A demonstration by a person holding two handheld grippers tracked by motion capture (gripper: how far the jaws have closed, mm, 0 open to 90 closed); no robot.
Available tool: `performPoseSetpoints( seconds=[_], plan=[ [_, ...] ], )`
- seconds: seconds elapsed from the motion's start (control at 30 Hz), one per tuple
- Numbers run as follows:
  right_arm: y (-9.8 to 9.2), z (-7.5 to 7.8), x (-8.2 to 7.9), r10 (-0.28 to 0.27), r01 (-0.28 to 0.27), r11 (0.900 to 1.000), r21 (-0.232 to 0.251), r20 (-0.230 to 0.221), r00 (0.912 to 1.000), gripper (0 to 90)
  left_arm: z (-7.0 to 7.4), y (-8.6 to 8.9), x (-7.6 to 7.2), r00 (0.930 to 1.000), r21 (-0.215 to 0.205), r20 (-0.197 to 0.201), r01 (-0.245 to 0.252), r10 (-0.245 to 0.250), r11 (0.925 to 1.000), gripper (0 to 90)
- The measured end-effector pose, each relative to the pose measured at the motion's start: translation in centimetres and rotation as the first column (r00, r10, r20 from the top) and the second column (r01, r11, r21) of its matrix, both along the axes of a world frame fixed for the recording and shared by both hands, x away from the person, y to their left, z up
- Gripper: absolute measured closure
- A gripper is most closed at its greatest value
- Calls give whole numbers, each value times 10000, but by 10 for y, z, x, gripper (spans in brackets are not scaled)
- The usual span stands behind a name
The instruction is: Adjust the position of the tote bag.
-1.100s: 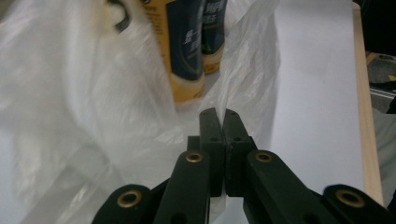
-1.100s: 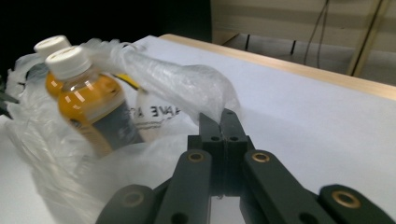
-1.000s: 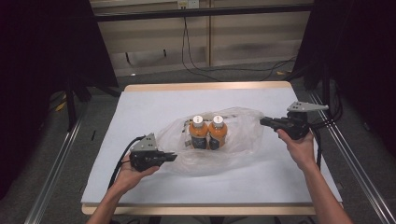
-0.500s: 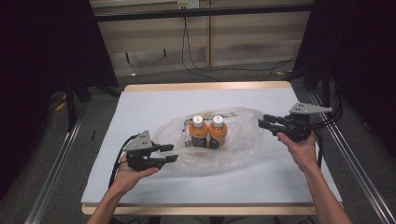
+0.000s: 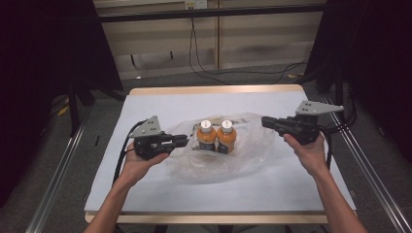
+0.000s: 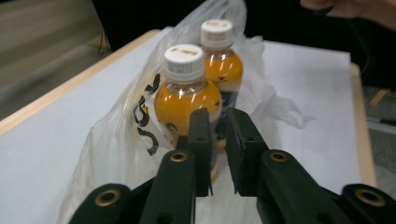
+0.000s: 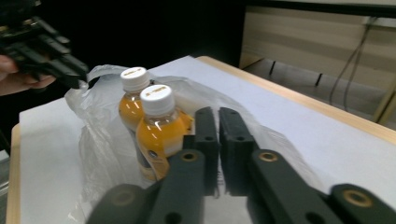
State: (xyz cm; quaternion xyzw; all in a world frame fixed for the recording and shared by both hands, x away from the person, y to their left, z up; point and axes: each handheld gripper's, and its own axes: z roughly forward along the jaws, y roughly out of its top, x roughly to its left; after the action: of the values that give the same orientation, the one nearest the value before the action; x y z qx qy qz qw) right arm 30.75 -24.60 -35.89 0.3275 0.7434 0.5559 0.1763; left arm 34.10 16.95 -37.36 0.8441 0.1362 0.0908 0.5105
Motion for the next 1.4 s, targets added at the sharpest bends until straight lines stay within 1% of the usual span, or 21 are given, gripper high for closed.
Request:
performPoseSetpoints(
  seconds=[0.2,0.33,0.5,0.57,0.63,0.67,0.77,0.83,0.87,0.9,0.93,0.97,1.0,1.07,1.13,1.17,1.2,1.23,1.27,1.3,1.4],
  plan=[
    [28,-20,26,583,-619,9967,-525,-678,9960,900,-26,-14,19,9988,621,-418,-238,264,9978,868],
    [39,-42,42,607,-761,9905,-1146,-1325,9893,900,-42,-20,24,9971,1038,-707,-212,286,9944,861],
    [45,-62,53,565,-836,9863,-1419,-1854,9810,900,-54,-28,32,9958,1458,-870,-148,277,9892,849],
    [48,-71,57,601,-955,9815,-1660,-2063,9766,900,-63,-30,36,9943,1954,-977,-222,420,9805,848],
    [50,-75,58,592,-1010,9772,-1870,-2169,9744,900,-67,-29,38,9934,1967,-1040,-270,482,9801,849],
    [54,-85,61,627,-1170,9694,-2156,-2434,9679,900,-73,-29,40,9924,2169,-1118,-267,520,9758,851],
    [57,-92,64,576,-1229,9635,-2379,-2639,9628,900,-80,-31,40,9919,2498,-1126,-294,592,9679,850],
    [60,-104,67,524,-1366,9523,-2728,-2948,9541,900,-87,-32,41,9910,2692,-1220,-200,547,9629,851],
    [62,-106,68,446,-1376,9448,-2974,-2992,9531,900,-92,-34,41,9916,3126,-1162,-170,560,9497,852],
    [62,-106,68,446,-1376,9448,-2974,-2992,9531,900,-92,-34,41,9916,3126,-1162,-170,560,9497,856],
    [62,-109,69,495,-1503,9396,-3076,-3123,9487,900,-93,-35,41,9930,3374,-1102,-31,427,9414,856],
    [63,-114,70,426,-1597,9263,-3413,-3264,9443,900,-95,-36,40,9937,3357,-1007,-126,492,9419,863],
    [63,-114,70,426,-1597,9263,-3413,-3264,9443,900,-96,-37,41,9951,3707,-927,21,348,9288,863],
    [61,-119,71,341,-1673,9173,-3613,-3472,9372,900,-99,-35,42,9934,3707,-1031,-81,498,9287,875],
    [59,-118,72,288,-1678,9098,-3796,-3456,9379,900,-99,-31,43,9935,3781,-1044,-28,456,9257,875],
    [59,-118,72,288,-1678,9098,-3796,-3456,9379,900,-100,-29,44,9930,3616,-1044,-132,546,9322,875],
    [59,-117,72,278,-1702,9050,-3898,-3450,9382,900,-100,-23,45,9915,3627,-1124,-207,658,9317,877],
    [59,-115,70,204,-1739,8957,-4093,-3528,9355,900,-99,-19,45,9899,3682,-1189,-281,771,9293,884],
    [57,-113,69,116,-1785,8763,-4475,-3508,9364,900,-98,-13,46,9929,3933,-890,-373,784,9187,897],
    [57,-113,69,116,-1785,8763,-4475,-3508,9364,900,-98,-13,46,9929,3933,-890,-373,784,9187,900],
    [54,-111,69,113,-1908,8558,-4809,-3513,9362,900,-98,-3,48,9909,3939,-1011,-427,894,9182,900]
  ],
)
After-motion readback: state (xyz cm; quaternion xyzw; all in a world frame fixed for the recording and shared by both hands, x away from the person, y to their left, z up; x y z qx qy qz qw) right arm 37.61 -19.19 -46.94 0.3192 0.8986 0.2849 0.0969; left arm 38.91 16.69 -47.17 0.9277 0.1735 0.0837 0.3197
